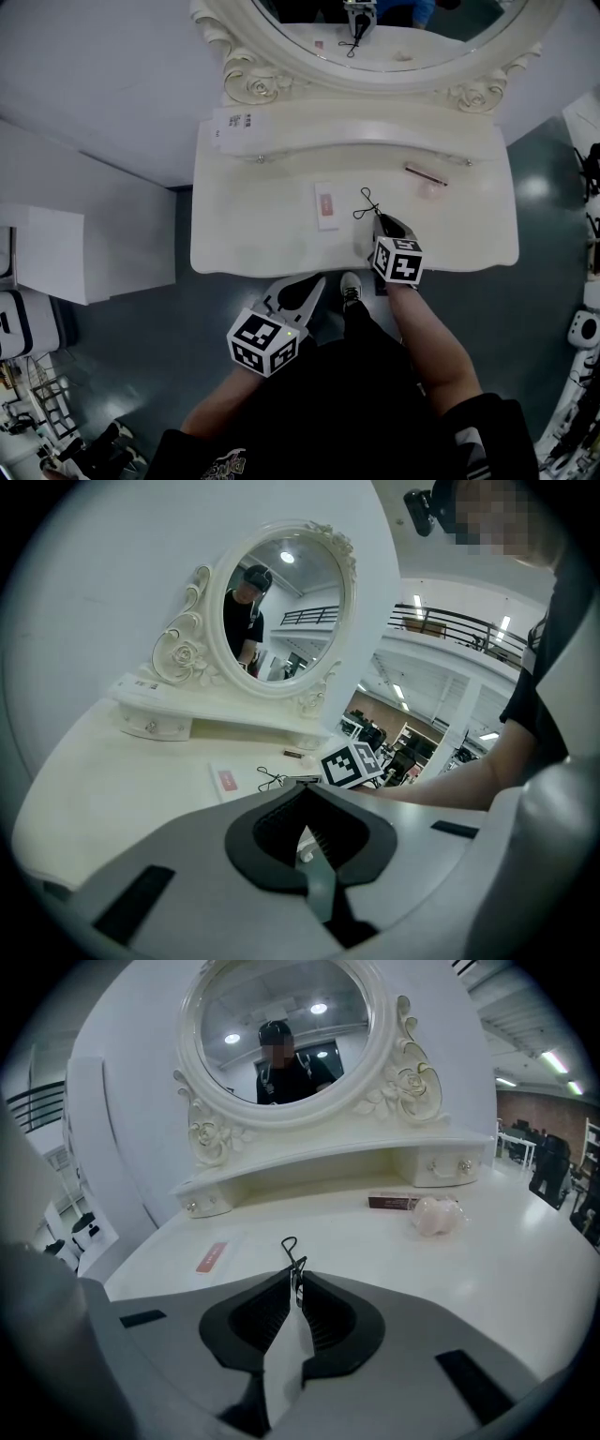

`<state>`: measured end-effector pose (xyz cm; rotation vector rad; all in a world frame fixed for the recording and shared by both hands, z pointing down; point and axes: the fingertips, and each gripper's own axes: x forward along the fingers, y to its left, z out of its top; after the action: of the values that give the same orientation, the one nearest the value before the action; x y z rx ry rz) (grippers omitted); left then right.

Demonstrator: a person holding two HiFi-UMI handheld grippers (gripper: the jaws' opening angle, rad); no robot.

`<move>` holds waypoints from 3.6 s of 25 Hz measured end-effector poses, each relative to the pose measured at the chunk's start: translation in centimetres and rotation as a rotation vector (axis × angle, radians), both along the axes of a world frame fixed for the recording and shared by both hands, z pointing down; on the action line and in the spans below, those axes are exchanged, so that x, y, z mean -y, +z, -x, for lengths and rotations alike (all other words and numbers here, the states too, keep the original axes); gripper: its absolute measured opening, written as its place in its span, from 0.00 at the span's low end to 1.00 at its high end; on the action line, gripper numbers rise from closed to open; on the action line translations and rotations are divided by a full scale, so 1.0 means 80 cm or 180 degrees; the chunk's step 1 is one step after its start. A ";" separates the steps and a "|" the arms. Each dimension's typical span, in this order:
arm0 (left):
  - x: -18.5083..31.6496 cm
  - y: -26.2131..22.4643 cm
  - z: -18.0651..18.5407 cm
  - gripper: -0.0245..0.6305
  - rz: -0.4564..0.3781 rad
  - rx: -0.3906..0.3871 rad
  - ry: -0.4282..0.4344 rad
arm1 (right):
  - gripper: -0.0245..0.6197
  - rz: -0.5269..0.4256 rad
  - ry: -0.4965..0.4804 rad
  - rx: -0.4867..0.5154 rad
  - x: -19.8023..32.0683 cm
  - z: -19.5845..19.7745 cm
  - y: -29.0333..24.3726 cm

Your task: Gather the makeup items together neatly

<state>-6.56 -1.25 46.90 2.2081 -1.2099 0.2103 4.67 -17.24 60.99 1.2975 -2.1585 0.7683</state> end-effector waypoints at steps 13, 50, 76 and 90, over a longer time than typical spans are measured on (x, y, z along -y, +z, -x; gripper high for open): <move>-0.015 -0.009 0.007 0.05 -0.0068 0.0010 0.0178 | 0.19 -0.0279 0.0179 0.0041 -0.026 -0.014 -0.040; -0.098 -0.040 0.009 0.05 -0.0397 -0.0105 0.0688 | 0.08 -0.1039 0.0540 0.0241 -0.198 -0.042 -0.193; 0.031 -0.024 -0.131 0.05 -0.0256 -0.0083 0.0148 | 0.08 -0.0894 -0.0071 0.0118 -0.020 -0.180 -0.156; 0.063 -0.009 -0.171 0.05 -0.0186 -0.0079 -0.0205 | 0.08 -0.0731 -0.0679 -0.0007 0.042 -0.194 -0.120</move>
<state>7.14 -6.31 46.16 2.2110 -1.2865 0.1223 20.21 -20.56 51.36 1.1472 -2.3902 0.4441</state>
